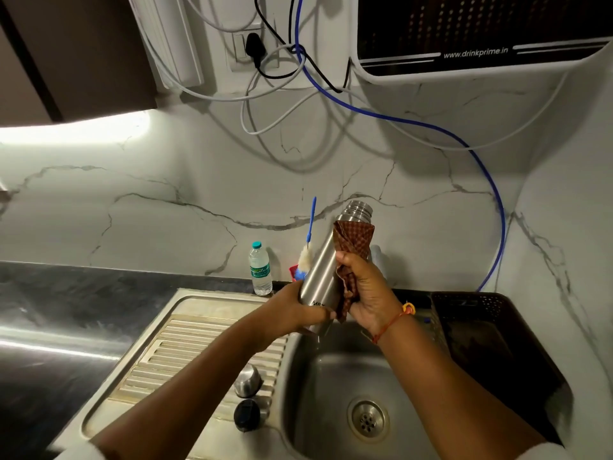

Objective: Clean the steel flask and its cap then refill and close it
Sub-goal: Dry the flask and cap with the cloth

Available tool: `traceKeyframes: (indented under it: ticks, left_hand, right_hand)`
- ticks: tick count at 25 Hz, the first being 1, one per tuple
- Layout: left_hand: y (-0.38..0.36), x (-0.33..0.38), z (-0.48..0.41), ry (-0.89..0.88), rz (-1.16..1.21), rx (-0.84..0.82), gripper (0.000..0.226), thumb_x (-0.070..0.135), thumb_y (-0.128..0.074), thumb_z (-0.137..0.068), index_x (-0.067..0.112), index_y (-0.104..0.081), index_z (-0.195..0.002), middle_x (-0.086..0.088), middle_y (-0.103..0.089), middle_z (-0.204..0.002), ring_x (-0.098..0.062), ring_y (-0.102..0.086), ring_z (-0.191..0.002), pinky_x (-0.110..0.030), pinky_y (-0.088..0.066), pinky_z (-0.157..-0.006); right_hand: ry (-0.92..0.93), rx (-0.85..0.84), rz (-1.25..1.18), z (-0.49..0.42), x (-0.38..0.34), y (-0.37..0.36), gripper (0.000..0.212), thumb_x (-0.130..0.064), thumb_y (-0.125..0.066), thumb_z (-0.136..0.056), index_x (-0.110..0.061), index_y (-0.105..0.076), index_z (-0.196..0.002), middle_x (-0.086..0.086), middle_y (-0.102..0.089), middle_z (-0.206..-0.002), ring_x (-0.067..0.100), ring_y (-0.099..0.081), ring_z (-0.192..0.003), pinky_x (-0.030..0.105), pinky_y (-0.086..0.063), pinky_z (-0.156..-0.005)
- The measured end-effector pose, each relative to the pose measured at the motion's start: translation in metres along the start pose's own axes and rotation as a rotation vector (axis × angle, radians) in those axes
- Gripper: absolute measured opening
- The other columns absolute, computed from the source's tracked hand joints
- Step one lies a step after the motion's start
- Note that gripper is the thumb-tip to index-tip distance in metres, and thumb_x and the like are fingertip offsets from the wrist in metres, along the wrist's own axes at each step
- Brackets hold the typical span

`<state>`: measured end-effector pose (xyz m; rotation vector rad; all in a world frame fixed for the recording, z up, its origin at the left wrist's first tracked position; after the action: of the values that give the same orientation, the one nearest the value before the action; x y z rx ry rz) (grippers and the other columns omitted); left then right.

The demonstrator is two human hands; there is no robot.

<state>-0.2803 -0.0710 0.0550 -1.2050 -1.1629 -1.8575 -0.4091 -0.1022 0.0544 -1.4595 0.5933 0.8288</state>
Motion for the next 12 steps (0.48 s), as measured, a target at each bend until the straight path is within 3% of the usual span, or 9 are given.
traceKeyframes:
  ticks: [3,5,8,10,12]
  left_hand:
    - [0.007,-0.003,-0.003,0.031,0.048,-0.023,0.052,0.017,-0.079,-0.085,0.026,-0.050,-0.127,-0.003,-0.065,-0.114,-0.016,-0.069,-0.098,-0.029,-0.062,-0.081]
    - [0.014,-0.001,-0.011,-0.051,-0.200,0.163,0.071,0.026,-0.086,-0.077,0.022,-0.044,-0.134,0.001,-0.062,-0.110,-0.016,-0.069,-0.094,-0.029,-0.063,-0.077]
    - [0.015,0.010,-0.011,-0.171,-0.397,0.412,0.080,0.041,-0.091,-0.064,0.025,-0.043,-0.125,0.008,-0.061,-0.099,-0.014,-0.070,-0.083,-0.034,-0.064,-0.069]
    - [0.016,0.013,-0.010,-0.178,-0.374,0.386,0.078,0.040,-0.090,-0.067,0.024,-0.044,-0.128,0.008,-0.062,-0.102,-0.012,-0.068,-0.087,-0.029,-0.063,-0.072]
    - [0.013,0.008,-0.010,-0.107,-0.186,0.176,0.075,0.031,-0.087,-0.075,0.025,-0.044,-0.135,0.001,-0.064,-0.111,-0.017,-0.067,-0.097,-0.029,-0.062,-0.079]
  right_hand:
    - [0.015,0.023,-0.058,-0.003,0.005,0.001,0.032,-0.018,-0.072,-0.079,-0.015,-0.064,-0.110,0.015,-0.072,-0.095,0.031,-0.073,-0.089,0.052,-0.056,-0.085]
    - [0.093,0.092,-0.037,-0.005,0.005,0.002,0.027,-0.015,-0.073,-0.080,-0.018,-0.066,-0.106,0.014,-0.072,-0.097,0.032,-0.072,-0.092,0.052,-0.057,-0.084]
    - [0.172,0.146,0.056,-0.008,0.003,-0.001,0.029,-0.015,-0.074,-0.083,-0.020,-0.064,-0.110,0.013,-0.070,-0.104,0.032,-0.070,-0.098,0.049,-0.059,-0.079]
    - [0.160,0.114,0.133,-0.007,-0.003,-0.003,0.037,-0.019,-0.076,-0.081,-0.018,-0.062,-0.116,0.016,-0.069,-0.108,0.034,-0.069,-0.100,0.050,-0.059,-0.081]
    - [0.109,0.006,0.127,-0.008,-0.012,-0.003,0.042,-0.021,-0.076,-0.079,-0.012,-0.063,-0.118,0.018,-0.067,-0.107,0.035,-0.068,-0.100,0.049,-0.058,-0.083]
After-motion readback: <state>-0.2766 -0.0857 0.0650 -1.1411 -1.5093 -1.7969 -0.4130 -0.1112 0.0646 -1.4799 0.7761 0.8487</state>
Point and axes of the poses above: each hand's wrist, its own z-axis away from the middle knuckle, its own y-axis out of the back of the hand, x = y × z, the point moved 7 cm from there along -z, towards the middle knuckle
